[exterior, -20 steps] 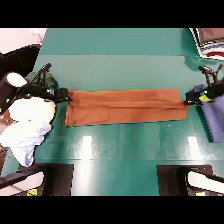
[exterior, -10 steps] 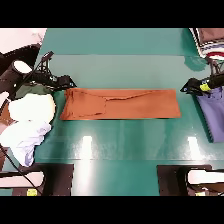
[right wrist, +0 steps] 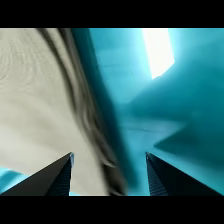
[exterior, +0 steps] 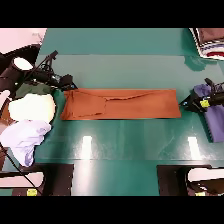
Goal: Fold the shirts.
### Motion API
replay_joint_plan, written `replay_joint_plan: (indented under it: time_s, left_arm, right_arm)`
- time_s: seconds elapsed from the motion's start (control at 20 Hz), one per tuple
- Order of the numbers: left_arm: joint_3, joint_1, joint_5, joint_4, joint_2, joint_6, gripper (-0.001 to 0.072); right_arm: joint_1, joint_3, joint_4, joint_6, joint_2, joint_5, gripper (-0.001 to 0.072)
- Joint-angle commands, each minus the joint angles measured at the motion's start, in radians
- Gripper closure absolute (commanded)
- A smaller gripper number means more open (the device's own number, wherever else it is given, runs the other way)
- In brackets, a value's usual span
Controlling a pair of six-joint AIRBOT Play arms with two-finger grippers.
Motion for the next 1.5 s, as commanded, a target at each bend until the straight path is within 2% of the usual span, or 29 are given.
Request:
replay_joint_plan:
  time_s: [0.0,0.05,0.1,0.15,0.2,0.3,0.45,0.7,0.85,1.25,1.35,1.45]
  left_arm:
    - [0.0,-0.091,0.045,-0.015,-0.004,-0.003,0.0681]
    - [-0.002,-0.129,0.091,-0.015,-0.005,-0.01,0.0681]
    - [-0.002,-0.165,0.14,-0.014,-0.008,-0.035,0.0681]
    - [-0.002,-0.198,0.181,-0.014,-0.014,-0.056,0.0682]
    - [0.0,-0.23,0.221,-0.014,-0.026,-0.056,0.0681]
    - [0.014,-0.284,0.271,-0.015,-0.065,-0.08,0.0682]
    - [0.115,-0.365,0.259,-0.016,-0.183,-0.086,0.0682]
    - [0.31,-0.49,0.223,-0.015,-0.383,-0.127,0.0682]
    - [0.373,-0.528,0.222,-0.015,-0.453,-0.138,0.0682]
    - [0.383,-0.53,0.195,0.021,-0.48,-0.144,0.0682]
    - [0.384,-0.488,0.159,0.047,-0.447,-0.147,0.0683]
    - [0.385,-0.414,0.134,0.145,-0.368,-0.179,0.0683]
  right_arm:
    - [0.043,-0.027,0.124,-0.039,-0.06,-0.056,0.0211]
    - [0.071,-0.026,0.122,-0.039,-0.066,-0.072,0.0284]
    - [0.093,-0.015,0.113,-0.04,-0.07,-0.079,0.0394]
    - [0.11,0.001,0.114,-0.061,-0.068,-0.078,0.0575]
    - [0.124,0.026,0.114,-0.071,-0.056,-0.067,0.0693]
    - [0.139,0.097,0.115,-0.072,-0.009,-0.032,0.0693]
    - [0.194,0.227,0.117,-0.016,0.085,0.043,0.0693]
    - [0.358,0.423,0.259,0.069,0.189,0.049,0.0693]
    - [0.463,0.514,0.281,0.099,0.188,0.045,0.0693]
    - [0.698,0.633,0.282,0.115,0.118,0.0,0.0693]
    - [0.753,0.666,0.282,0.115,0.092,-0.03,0.0693]
    - [0.81,0.695,0.282,0.114,0.061,-0.06,0.0693]
